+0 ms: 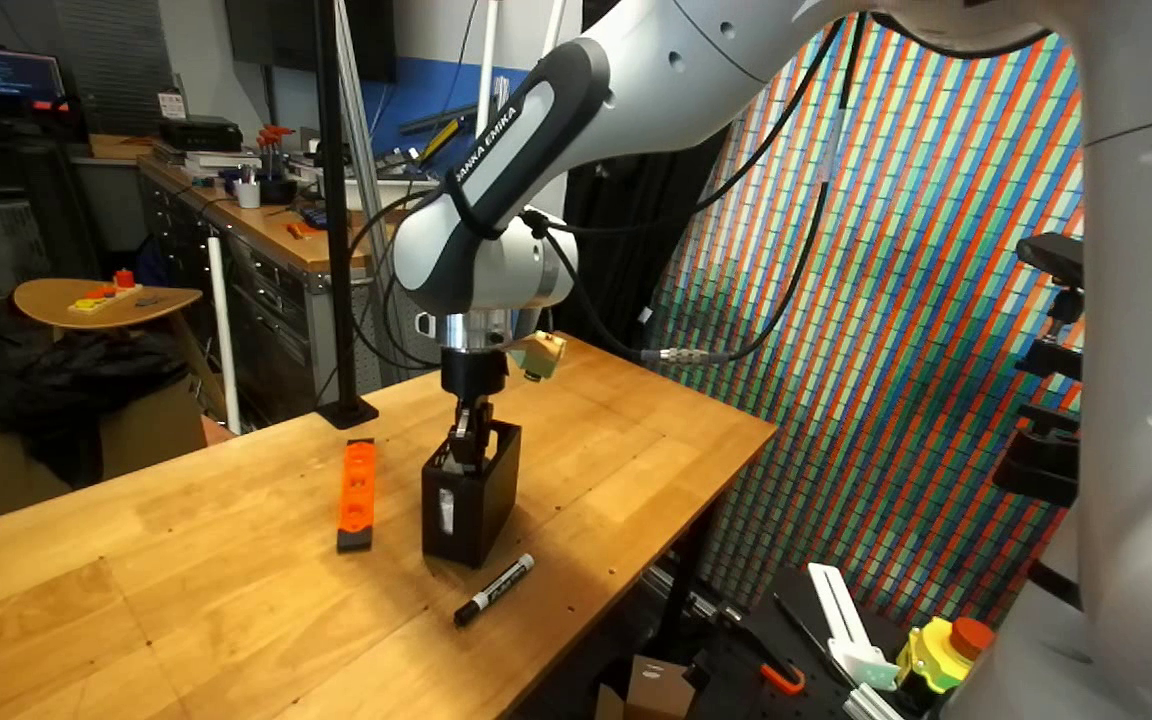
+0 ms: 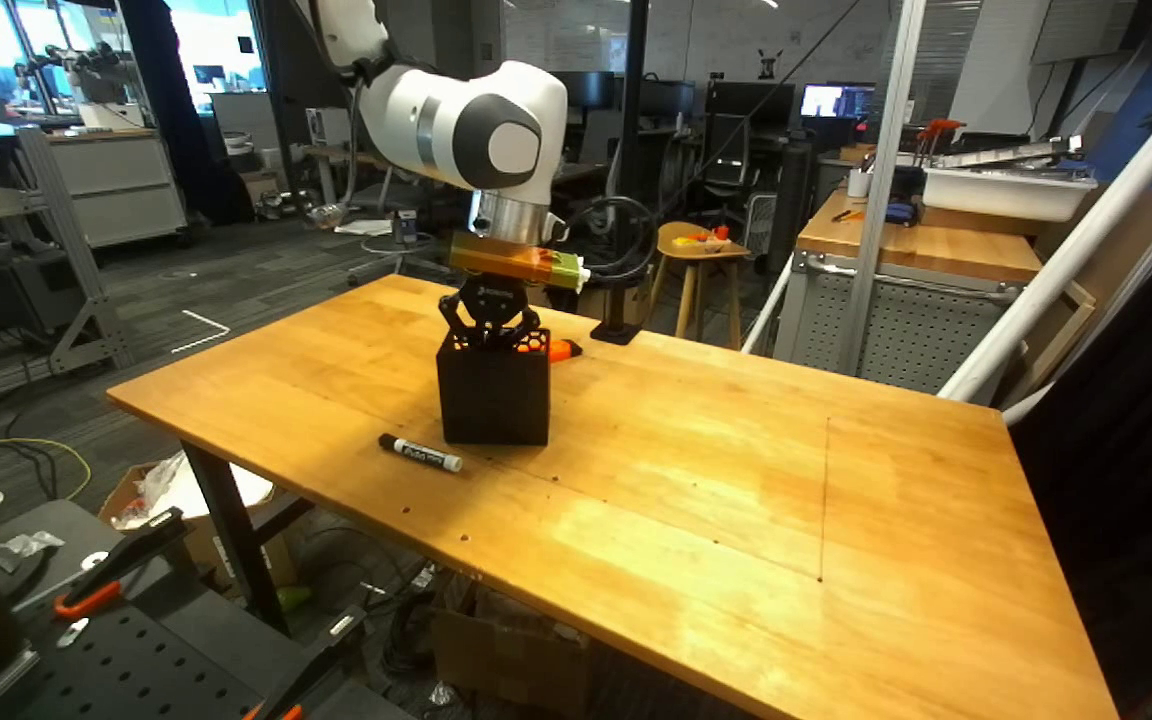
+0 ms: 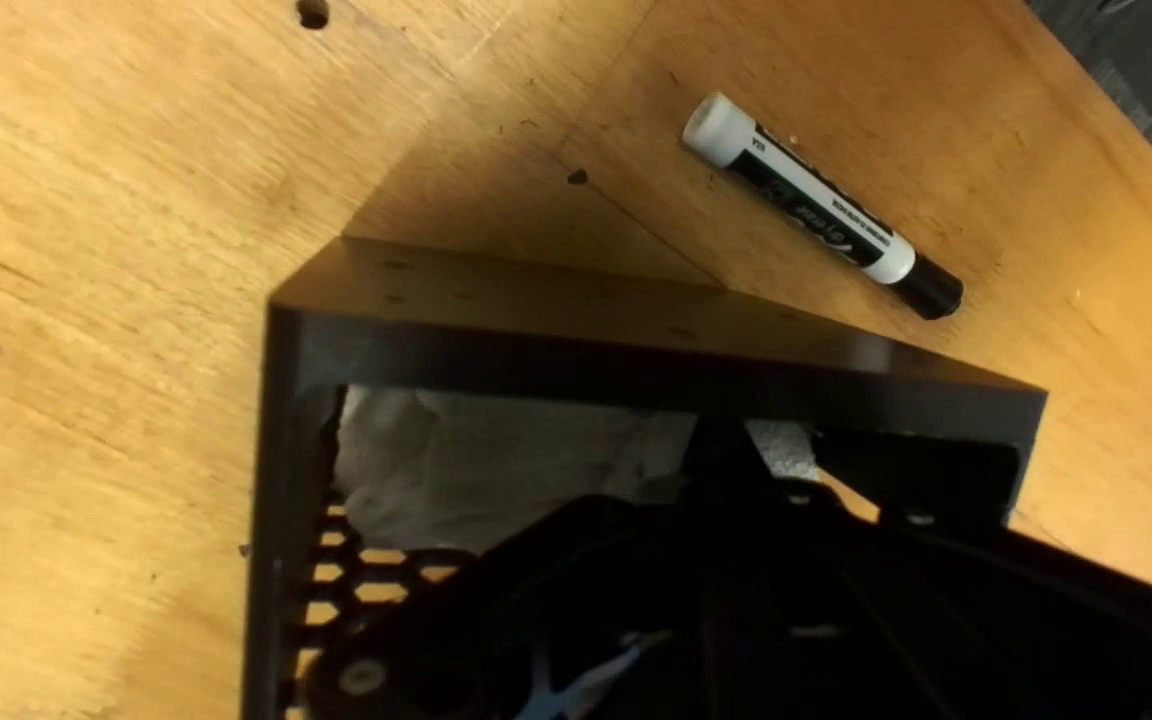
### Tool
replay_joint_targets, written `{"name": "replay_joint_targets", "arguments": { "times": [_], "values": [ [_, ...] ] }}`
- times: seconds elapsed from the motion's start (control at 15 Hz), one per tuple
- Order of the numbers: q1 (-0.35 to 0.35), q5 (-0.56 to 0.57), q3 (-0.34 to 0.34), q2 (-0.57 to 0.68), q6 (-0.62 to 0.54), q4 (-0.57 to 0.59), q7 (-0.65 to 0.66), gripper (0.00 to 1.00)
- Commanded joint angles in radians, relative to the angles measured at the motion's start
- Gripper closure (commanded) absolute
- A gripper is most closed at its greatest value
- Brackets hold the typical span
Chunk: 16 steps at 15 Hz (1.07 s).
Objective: Put the white towel inside the black holder
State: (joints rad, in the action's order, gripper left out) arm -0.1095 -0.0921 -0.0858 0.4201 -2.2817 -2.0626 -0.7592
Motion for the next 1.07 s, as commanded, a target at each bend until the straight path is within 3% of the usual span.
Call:
{"name": "replay_joint_targets", "arguments": {
  "times": [0.0, 1.0],
  "values": [
    [-0.019, -0.009, -0.006, 0.033, 0.031, 0.022, -0.031, 1.0],
    [-0.014, 0.046, 0.023, -0.055, 0.075, 0.002, -0.008, 1.0]
  ]
}}
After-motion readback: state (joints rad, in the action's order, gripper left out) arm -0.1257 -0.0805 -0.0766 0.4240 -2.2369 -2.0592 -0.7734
